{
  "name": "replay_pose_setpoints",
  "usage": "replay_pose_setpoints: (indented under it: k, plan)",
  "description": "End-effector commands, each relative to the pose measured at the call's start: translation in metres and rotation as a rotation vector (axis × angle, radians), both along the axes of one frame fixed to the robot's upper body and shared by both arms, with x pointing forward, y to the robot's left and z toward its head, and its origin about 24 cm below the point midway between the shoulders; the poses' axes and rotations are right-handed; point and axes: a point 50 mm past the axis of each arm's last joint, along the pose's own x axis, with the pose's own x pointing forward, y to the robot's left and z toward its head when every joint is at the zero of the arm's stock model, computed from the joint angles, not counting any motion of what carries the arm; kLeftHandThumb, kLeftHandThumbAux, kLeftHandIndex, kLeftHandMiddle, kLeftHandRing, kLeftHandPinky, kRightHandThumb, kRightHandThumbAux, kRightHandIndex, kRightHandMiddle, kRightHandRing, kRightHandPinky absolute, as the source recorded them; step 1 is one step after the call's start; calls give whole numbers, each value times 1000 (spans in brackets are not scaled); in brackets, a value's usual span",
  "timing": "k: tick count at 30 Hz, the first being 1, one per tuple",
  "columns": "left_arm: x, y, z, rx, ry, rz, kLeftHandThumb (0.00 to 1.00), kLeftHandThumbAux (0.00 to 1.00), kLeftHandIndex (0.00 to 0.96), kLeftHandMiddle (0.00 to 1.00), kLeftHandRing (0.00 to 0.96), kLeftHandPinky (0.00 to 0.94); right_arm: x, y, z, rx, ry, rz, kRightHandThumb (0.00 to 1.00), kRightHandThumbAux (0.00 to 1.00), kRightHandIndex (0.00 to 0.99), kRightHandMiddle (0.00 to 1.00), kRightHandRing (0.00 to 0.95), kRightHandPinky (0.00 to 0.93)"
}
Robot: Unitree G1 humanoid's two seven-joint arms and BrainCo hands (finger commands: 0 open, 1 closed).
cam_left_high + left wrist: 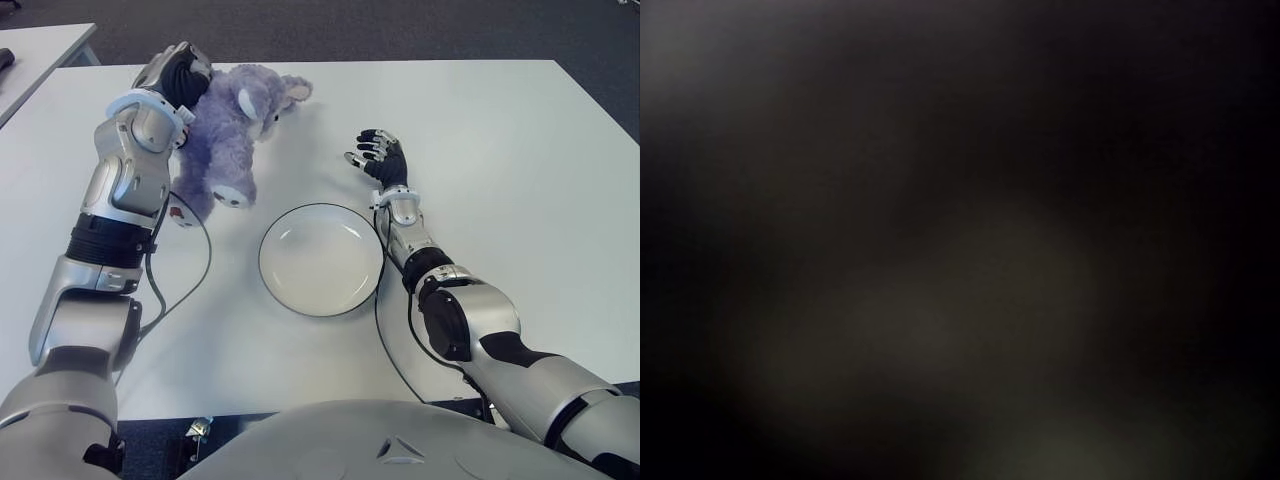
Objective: Put the doll into the plate.
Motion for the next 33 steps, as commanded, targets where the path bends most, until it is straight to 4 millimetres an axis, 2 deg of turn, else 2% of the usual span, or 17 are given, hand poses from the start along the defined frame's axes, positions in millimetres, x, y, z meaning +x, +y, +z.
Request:
replay_pose_setpoints:
  k: [1, 7, 15, 19, 33]
  plan:
    - [1, -5, 20, 60, -60, -53, 986, 618, 797, 868, 874, 869, -72, 21, -98, 50, 446, 28, 181, 954, 304, 327, 305, 242]
    - [-3, -14, 31, 73, -103, -85, 984, 621, 789, 859, 868, 861, -72, 21, -99, 53, 450, 23, 179, 963, 306, 331, 308, 229]
    - [-7, -25, 40, 133, -132, -96, 957, 630, 836, 905, 900, 887, -72, 21, -98, 49, 453, 23, 194, 965, 308, 330, 305, 235]
    - [-10, -29, 43, 120, -145, -97, 956, 631, 808, 866, 870, 849, -72, 21, -98, 48, 453, 22, 191, 958, 311, 332, 306, 251]
    - [-20, -37, 52, 107, -177, -128, 952, 626, 777, 833, 857, 854, -71, 21, -98, 43, 451, 27, 184, 968, 303, 328, 312, 246]
